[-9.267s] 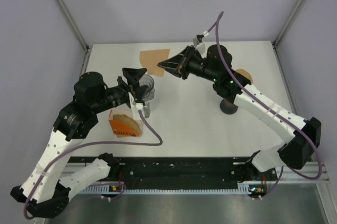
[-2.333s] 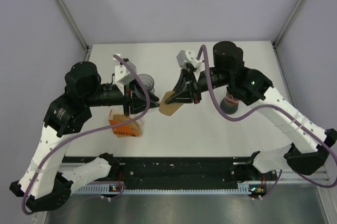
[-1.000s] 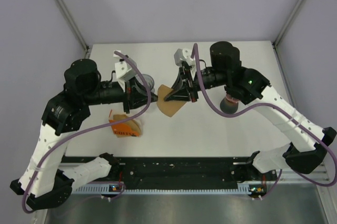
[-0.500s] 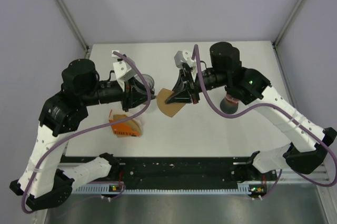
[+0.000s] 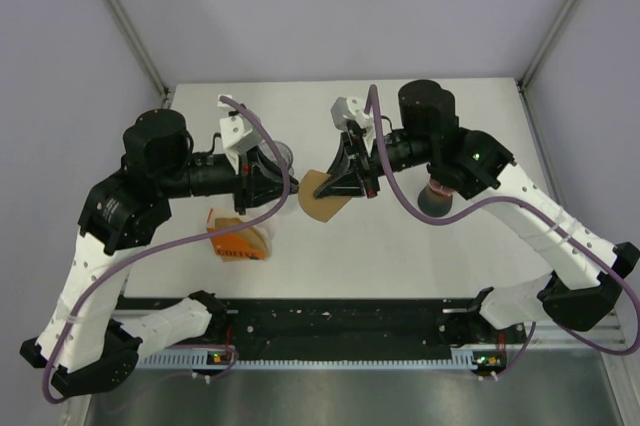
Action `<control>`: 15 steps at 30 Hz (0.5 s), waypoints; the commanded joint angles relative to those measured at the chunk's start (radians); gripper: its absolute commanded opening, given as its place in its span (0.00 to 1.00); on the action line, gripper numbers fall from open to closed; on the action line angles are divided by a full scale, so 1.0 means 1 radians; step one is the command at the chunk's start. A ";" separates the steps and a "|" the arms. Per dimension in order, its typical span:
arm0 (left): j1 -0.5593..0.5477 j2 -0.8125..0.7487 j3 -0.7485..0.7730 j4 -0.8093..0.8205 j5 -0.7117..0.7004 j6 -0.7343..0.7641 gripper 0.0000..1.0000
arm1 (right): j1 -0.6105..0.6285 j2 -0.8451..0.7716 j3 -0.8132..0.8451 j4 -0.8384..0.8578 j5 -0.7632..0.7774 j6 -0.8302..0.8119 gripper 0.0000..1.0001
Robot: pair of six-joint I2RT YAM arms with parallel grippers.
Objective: Place the coffee filter in the dripper
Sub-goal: Place the coffee filter in the coffee dripper.
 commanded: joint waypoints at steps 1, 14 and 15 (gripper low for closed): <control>-0.005 0.003 0.002 0.033 0.036 -0.014 0.13 | -0.003 -0.015 0.056 0.012 -0.019 -0.012 0.00; -0.003 0.015 -0.007 0.033 0.047 -0.023 0.15 | -0.003 -0.004 0.067 0.013 -0.027 -0.010 0.00; -0.003 0.015 -0.008 0.035 0.049 -0.024 0.16 | -0.003 -0.004 0.065 0.013 -0.025 -0.010 0.00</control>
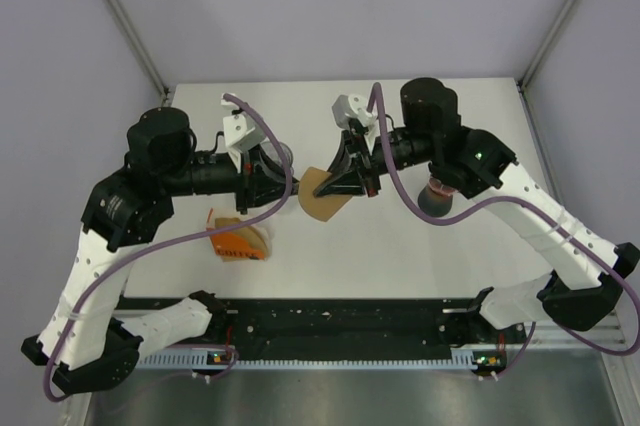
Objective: Place the coffee filter in the dripper
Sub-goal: Place the coffee filter in the coffee dripper.
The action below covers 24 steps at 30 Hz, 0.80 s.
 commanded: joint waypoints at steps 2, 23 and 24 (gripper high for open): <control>-0.003 0.004 -0.011 0.039 0.030 -0.016 0.21 | -0.003 -0.004 0.053 0.018 -0.017 -0.009 0.00; -0.005 0.018 -0.046 0.140 0.061 -0.114 0.32 | -0.002 0.010 0.061 0.046 -0.077 0.000 0.00; -0.006 0.019 -0.049 0.146 0.067 -0.120 0.31 | -0.003 0.013 0.063 0.049 -0.075 0.000 0.00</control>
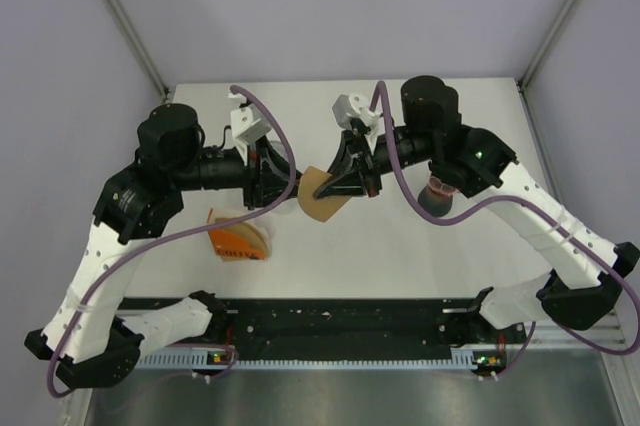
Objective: Place the coffee filter in the dripper
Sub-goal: Place the coffee filter in the coffee dripper.
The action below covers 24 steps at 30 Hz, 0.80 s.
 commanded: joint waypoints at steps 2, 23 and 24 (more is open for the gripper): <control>-0.008 0.008 -0.012 0.076 0.045 -0.039 0.28 | -0.003 0.011 0.047 0.050 -0.040 -0.001 0.00; 0.073 -0.018 0.018 0.055 -0.428 -0.204 0.00 | -0.011 -0.075 -0.080 0.298 0.760 0.094 0.78; 0.080 -0.017 0.023 0.047 -0.476 -0.209 0.00 | -0.011 -0.095 -0.110 0.363 0.830 0.102 0.79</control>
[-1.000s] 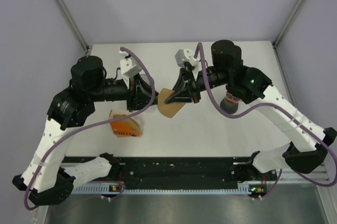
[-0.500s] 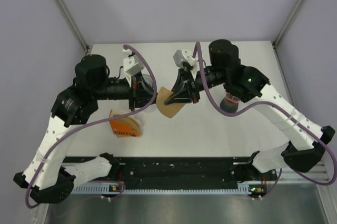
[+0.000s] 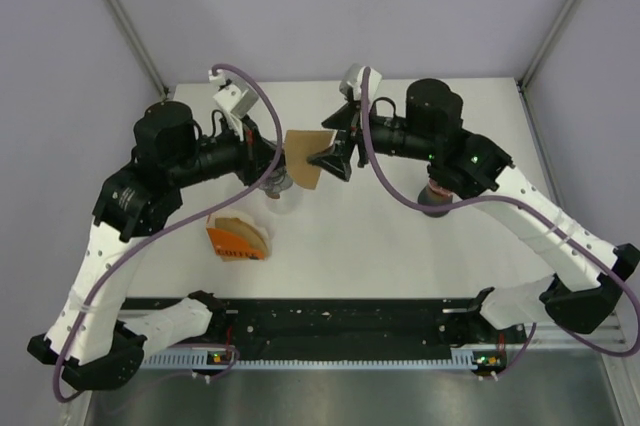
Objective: Place the coffee filter in the dripper
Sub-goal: Place the coffee filter in the coffee dripper.
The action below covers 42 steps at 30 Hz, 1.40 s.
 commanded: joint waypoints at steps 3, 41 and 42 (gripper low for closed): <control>0.057 -0.007 0.062 -0.012 -0.418 -0.086 0.00 | 0.018 -0.129 -0.132 0.340 0.498 0.076 0.79; 0.098 0.020 0.102 -0.029 -0.537 -0.133 0.00 | 0.301 0.252 0.089 0.441 0.659 0.083 0.44; 0.098 0.020 0.102 -0.029 -0.534 -0.135 0.00 | 0.300 0.255 0.095 0.441 0.665 0.080 0.44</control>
